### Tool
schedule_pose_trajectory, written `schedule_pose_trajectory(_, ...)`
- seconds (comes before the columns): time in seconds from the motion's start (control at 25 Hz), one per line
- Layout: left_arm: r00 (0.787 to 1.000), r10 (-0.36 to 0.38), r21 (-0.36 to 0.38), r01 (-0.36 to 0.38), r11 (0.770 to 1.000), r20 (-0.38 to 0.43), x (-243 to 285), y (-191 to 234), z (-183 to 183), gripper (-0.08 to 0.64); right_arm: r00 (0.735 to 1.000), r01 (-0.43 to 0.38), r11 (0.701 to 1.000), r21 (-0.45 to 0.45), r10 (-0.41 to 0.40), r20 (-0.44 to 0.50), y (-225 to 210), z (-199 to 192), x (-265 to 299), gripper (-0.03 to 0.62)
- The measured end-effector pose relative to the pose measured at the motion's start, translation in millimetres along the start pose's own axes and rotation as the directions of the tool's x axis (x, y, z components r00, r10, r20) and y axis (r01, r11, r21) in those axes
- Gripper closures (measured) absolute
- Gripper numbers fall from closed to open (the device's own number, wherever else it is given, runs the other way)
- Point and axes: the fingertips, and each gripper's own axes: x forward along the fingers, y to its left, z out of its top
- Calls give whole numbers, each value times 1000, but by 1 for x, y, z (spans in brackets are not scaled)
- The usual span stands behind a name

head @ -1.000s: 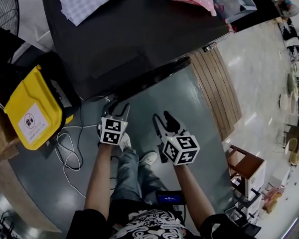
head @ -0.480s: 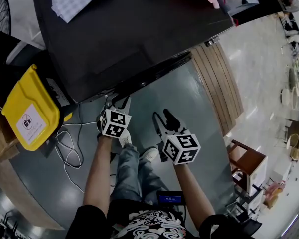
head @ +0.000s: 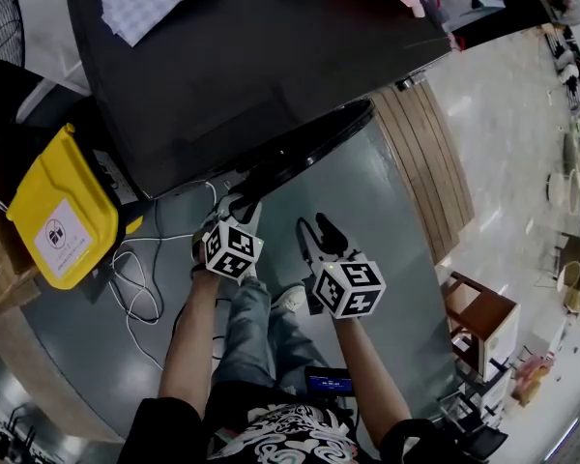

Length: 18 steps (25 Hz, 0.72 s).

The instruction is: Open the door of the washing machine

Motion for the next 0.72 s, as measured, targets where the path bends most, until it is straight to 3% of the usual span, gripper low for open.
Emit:
schedule_pose_trajectory(0.2, 996, -87, 5, 87, 996, -3, 0, -50, -5, 480, 998, 57, 998, -9, -57, -29, -3, -4, 6, 413)
schedule_pose_trajectory(0.28, 993, -120, -18, 120, 993, 12, -1, -68, -4, 471, 996, 87, 996, -11, -88, -33, -6, -4, 10, 398)
schedule_pose_trajectory(0.4, 984, -166, -74, 171, 983, 58, -10, -83, 2, 400, 991, 114, 993, -9, -115, -64, -8, -10, 21, 356)
schedule_pose_trajectory(0.44, 982, -173, -89, 179, 980, 73, -15, -85, 3, 411, 989, 128, 992, -4, -128, -73, -9, -13, 24, 356)
schedule_pose_trajectory(0.6, 984, -144, -174, 160, 972, 103, -34, -77, -4, 420, 965, 240, 970, -49, -244, -97, -27, -26, 22, 387)
schedule_pose_trajectory(0.72, 986, -116, -230, 141, 963, 118, -42, -68, -6, 425, 964, 243, 970, -26, -244, -110, -41, -36, 16, 359)
